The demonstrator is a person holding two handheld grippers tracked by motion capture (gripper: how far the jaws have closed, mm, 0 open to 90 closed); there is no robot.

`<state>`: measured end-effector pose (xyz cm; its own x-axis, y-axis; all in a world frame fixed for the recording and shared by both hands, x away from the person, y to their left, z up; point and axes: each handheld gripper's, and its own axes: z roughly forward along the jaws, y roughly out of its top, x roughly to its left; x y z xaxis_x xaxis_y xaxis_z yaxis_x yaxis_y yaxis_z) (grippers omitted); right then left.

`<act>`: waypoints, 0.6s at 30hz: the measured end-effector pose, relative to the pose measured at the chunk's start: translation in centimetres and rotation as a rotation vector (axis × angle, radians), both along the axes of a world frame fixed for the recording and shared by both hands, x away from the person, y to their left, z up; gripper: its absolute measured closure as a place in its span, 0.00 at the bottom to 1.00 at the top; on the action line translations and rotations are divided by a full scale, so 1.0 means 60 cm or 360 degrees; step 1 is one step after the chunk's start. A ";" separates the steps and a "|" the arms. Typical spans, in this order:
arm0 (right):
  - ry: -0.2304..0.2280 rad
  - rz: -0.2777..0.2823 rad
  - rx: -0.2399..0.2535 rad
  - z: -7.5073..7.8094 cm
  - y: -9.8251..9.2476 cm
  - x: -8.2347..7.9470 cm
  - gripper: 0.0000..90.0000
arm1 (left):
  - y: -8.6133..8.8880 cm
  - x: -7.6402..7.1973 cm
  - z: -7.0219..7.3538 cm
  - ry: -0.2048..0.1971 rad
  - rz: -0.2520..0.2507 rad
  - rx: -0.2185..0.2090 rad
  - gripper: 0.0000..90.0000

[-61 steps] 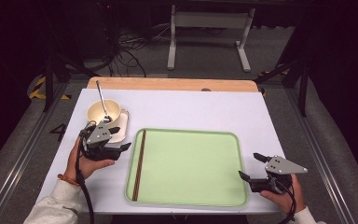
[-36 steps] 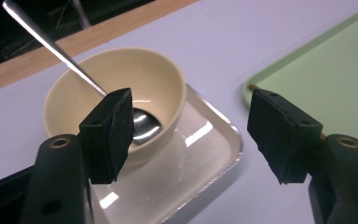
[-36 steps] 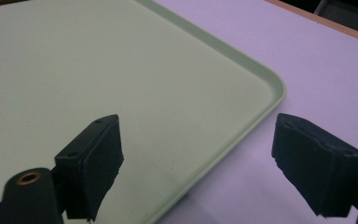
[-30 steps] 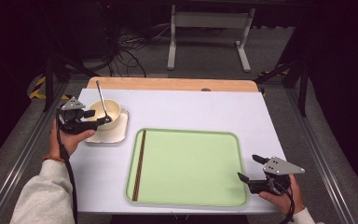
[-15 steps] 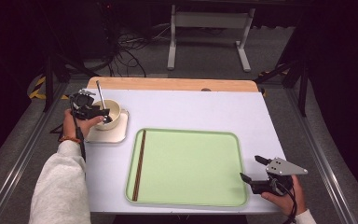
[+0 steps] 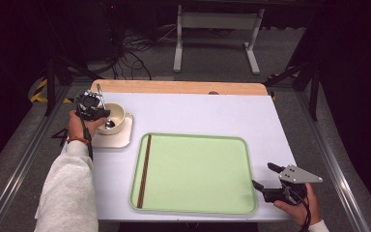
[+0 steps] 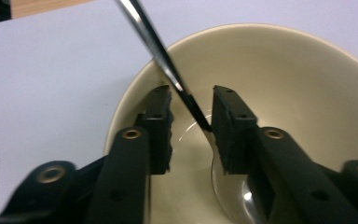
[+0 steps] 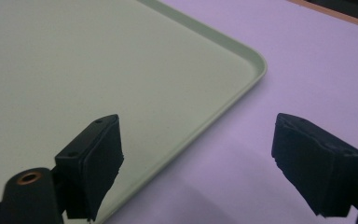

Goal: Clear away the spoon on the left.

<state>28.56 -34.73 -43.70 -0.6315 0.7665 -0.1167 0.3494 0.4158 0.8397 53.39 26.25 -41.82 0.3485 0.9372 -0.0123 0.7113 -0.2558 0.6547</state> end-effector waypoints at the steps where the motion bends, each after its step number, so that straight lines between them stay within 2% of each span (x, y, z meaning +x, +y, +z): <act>1: -0.0002 -0.0004 0.0002 0.000 -0.001 -0.002 0.18 | 0.001 -0.001 0.000 -0.0008 0.0001 -0.0012 0.86; 4: -0.0001 -0.0008 -0.0002 0.000 -0.003 -0.003 0.18 | 0.003 -0.002 0.000 -0.0018 0.0002 -0.0025 0.92; 5: -0.0003 -0.0010 0.0001 0.000 -0.003 -0.004 0.18 | 0.005 -0.003 0.001 -0.0029 -0.0009 -0.0043 0.95; 6: -0.0001 -0.0014 0.0003 0.000 -0.005 -0.005 0.18 | 0.007 -0.005 0.004 -0.0039 -0.0049 -0.0097 1.00; 10: -0.0005 -0.0018 0.0004 0.001 -0.006 -0.006 0.18 | -0.001 -0.008 0.006 -0.0041 -0.0084 -0.0079 1.00; 12: -0.0009 -0.0019 0.0003 0.002 -0.006 -0.006 0.18 | -0.005 -0.011 0.009 -0.0057 -0.0100 -0.0118 1.00; 14: -0.0012 -0.0018 0.0003 0.002 -0.006 -0.007 0.18 | -0.009 -0.015 0.015 -0.0082 -0.0128 -0.0117 1.00; 18: -0.0022 -0.0016 0.0006 0.005 -0.006 -0.007 0.18 | -0.014 -0.028 0.044 -0.0169 -0.0182 -0.0149 1.00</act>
<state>28.11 -35.06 -43.39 -0.6221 0.7733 -0.1226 0.3418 0.4091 0.8460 51.68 25.40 -39.19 0.4569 0.8878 -0.0553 0.6067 -0.2656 0.7493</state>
